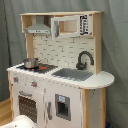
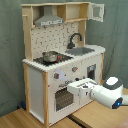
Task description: Play with the kitchen
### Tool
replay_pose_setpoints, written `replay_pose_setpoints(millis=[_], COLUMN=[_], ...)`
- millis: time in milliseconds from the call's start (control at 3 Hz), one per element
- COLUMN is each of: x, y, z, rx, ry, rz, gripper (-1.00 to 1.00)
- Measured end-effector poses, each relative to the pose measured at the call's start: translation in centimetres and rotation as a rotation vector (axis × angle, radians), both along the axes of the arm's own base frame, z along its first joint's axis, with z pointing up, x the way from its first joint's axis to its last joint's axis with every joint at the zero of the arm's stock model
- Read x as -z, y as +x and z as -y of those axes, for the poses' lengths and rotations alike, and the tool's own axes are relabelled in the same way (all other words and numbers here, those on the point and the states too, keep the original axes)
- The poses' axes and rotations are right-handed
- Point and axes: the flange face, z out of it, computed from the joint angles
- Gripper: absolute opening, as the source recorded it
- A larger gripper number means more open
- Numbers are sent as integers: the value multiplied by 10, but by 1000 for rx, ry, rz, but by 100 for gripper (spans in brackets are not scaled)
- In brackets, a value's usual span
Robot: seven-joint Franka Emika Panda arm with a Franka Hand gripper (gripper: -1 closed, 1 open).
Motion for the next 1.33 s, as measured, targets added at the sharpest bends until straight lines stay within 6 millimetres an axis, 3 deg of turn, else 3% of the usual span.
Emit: replay_pose_setpoints(millis=[667, 1333], x=[-74, -147], y=[-24, -56], z=[14, 43], rx=[110, 246], ry=[65, 183], rz=[97, 175], gripper=[100, 100])
